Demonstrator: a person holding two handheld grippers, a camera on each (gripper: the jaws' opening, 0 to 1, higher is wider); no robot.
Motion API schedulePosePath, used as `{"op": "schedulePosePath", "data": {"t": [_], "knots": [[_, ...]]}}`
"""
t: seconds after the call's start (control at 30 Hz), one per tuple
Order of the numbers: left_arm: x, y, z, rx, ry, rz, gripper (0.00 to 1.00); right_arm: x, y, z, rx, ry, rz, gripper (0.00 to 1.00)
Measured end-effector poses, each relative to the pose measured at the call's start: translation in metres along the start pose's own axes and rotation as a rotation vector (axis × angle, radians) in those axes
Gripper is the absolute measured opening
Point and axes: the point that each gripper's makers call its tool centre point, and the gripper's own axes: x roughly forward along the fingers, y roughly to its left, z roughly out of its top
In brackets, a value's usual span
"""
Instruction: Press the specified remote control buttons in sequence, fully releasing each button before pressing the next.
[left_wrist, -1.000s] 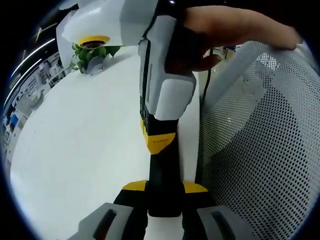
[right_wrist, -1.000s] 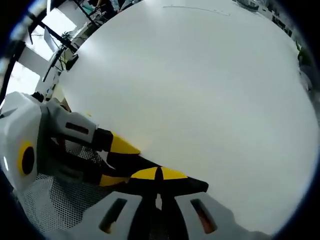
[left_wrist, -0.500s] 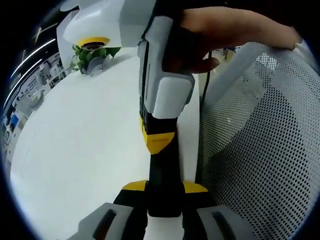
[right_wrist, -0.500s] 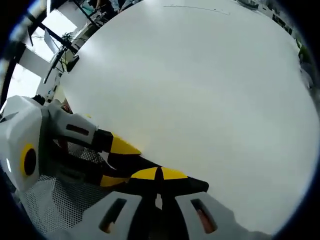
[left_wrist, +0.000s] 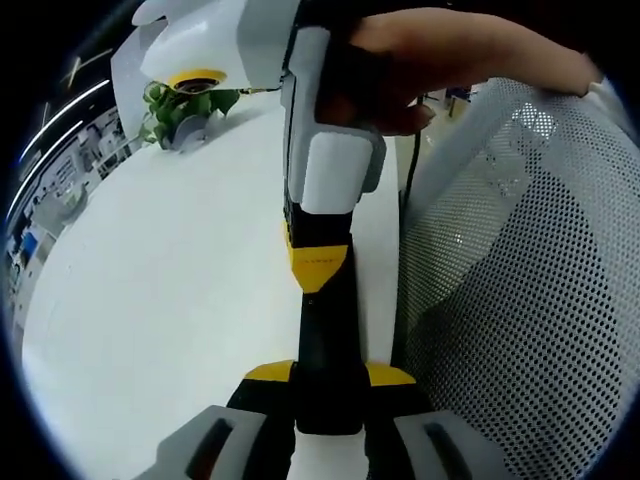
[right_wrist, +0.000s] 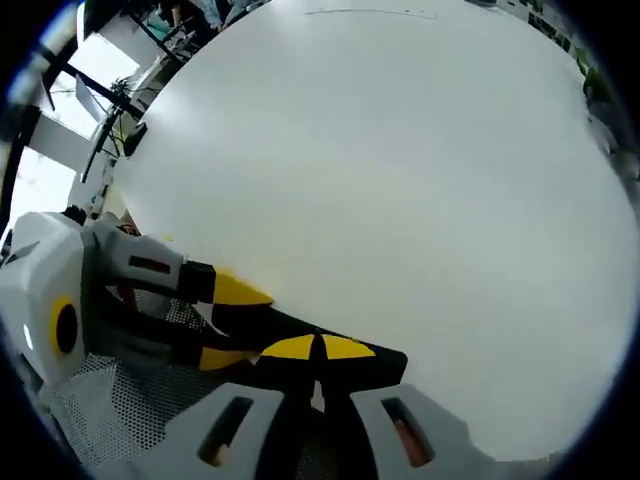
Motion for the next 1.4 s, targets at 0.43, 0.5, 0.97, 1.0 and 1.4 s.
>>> {"op": "schedulePosePath", "data": {"t": [0.43,0.5,0.97,1.0,1.4], "knots": [[0.000,0.000,0.000,0.001,0.002,0.000,0.24,0.002,0.006,-0.006,0.005,0.033,0.029,0.00],[0.000,0.000,0.000,0.002,0.002,0.000,0.24,0.003,0.008,-0.007,0.009,0.043,0.035,0.00],[0.000,0.000,0.000,0.002,0.000,0.000,0.24,0.005,0.009,-0.010,-0.025,0.052,0.021,0.00],[0.000,0.000,0.000,0.001,0.000,0.000,0.24,0.005,0.009,-0.010,-0.021,0.052,0.019,0.00],[0.000,0.000,0.000,-0.003,-0.006,0.001,0.24,0.005,0.011,-0.012,-0.081,0.079,-0.028,0.00]]}}
